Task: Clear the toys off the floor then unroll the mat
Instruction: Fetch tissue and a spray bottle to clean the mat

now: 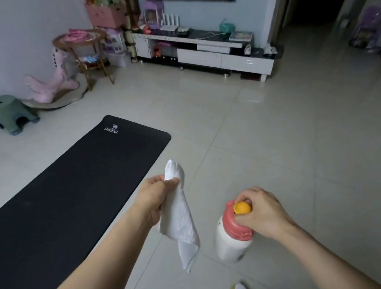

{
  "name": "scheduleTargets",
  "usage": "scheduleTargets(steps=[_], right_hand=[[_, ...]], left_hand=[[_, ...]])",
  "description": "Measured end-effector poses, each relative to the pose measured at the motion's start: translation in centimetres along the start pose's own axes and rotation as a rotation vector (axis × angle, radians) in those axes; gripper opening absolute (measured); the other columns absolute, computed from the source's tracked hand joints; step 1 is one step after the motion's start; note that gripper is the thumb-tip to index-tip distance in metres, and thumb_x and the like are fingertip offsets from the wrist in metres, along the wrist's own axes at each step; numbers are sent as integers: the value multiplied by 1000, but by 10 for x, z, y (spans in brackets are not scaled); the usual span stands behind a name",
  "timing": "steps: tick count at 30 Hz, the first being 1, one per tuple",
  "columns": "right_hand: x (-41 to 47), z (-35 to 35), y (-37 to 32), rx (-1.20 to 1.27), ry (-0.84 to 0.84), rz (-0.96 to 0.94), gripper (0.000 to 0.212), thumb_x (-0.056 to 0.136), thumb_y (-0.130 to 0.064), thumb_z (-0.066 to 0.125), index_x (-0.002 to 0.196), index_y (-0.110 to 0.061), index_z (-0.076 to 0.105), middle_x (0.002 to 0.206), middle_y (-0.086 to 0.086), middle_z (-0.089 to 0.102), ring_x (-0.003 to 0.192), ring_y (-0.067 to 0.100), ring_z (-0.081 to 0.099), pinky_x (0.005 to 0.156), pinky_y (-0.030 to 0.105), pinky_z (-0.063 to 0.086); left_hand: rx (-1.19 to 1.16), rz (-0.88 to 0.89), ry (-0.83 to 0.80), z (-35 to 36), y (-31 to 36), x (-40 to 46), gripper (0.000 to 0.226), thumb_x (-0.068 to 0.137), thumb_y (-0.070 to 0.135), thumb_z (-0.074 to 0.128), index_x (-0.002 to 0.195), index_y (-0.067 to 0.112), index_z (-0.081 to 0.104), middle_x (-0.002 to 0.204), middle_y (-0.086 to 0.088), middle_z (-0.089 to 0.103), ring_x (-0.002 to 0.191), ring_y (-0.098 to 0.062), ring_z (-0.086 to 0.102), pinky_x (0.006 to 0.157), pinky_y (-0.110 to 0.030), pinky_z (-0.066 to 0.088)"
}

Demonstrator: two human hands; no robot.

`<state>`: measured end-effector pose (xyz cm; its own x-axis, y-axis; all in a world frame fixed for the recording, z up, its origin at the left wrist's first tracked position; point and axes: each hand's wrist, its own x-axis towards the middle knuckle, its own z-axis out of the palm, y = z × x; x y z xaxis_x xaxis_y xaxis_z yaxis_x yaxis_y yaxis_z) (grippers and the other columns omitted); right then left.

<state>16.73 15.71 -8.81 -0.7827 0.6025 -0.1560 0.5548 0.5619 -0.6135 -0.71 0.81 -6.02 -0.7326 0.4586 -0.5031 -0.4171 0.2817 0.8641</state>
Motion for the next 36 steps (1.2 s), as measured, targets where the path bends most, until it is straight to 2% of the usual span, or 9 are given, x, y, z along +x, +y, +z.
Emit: scheduleTargets(steps=[7, 13, 17, 20, 25, 30, 33, 36], right_hand=[[144, -41, 23, -110, -111, -97, 19, 67, -21, 69, 85, -23, 62, 89, -9, 49, 91, 16, 55, 66, 19, 31], [257, -60, 22, -156, -163, -122, 21, 66, -19, 69, 86, -22, 62, 90, -8, 50, 88, 15, 54, 67, 20, 32], [338, -57, 20, -134, -174, -98, 21, 65, -17, 69, 83, -24, 61, 91, -7, 54, 87, 15, 54, 69, 20, 35], [395, -50, 13, -135, -181, -75, 23, 66, -18, 69, 87, -23, 62, 94, -7, 55, 87, 13, 52, 69, 20, 36], [487, -44, -9, -162, -199, -62, 24, 66, -20, 71, 84, -28, 57, 94, -8, 52, 87, 13, 51, 68, 20, 34], [579, -42, -30, -106, -160, -48, 31, 64, -15, 73, 79, -34, 53, 94, -8, 54, 85, 13, 52, 69, 20, 33], [637, -35, -36, -111, -177, -52, 28, 65, -14, 73, 89, -25, 63, 100, -2, 59, 93, 19, 56, 71, 20, 34], [685, -23, -38, -126, -209, -65, 30, 67, -14, 71, 96, -21, 65, 104, 3, 59, 97, 22, 57, 71, 18, 31]], left_hand=[[-58, -29, 145, 40, 52, 96, 12, 86, 13, 62, 77, 7, 57, 72, -10, 59, 63, -22, 56, 61, -29, 49], [-115, -68, 224, 50, 86, 180, 8, 85, 14, 63, 79, 9, 61, 79, -10, 63, 70, -23, 60, 59, -29, 50], [-131, -72, 232, 50, 112, 258, 11, 85, 14, 62, 76, 9, 58, 71, -7, 60, 63, -20, 57, 53, -25, 45], [-147, -80, 217, 49, 132, 319, 13, 85, 15, 62, 74, 10, 57, 70, -6, 59, 63, -19, 56, 54, -26, 44], [-147, -152, 209, 43, 168, 401, 10, 85, 14, 61, 77, 9, 57, 67, -5, 59, 59, -18, 57, 50, -23, 43], [-170, -195, 252, 28, 196, 469, 5, 85, 9, 58, 81, 6, 59, 77, -12, 63, 68, -27, 62, 58, -31, 54], [-178, -200, 308, 22, 208, 507, 5, 86, 11, 58, 83, 8, 59, 80, -11, 64, 68, -25, 62, 52, -28, 49], [-197, -210, 369, 21, 213, 539, 4, 87, 13, 59, 84, 11, 60, 85, -11, 64, 75, -26, 61, 61, -32, 49]])
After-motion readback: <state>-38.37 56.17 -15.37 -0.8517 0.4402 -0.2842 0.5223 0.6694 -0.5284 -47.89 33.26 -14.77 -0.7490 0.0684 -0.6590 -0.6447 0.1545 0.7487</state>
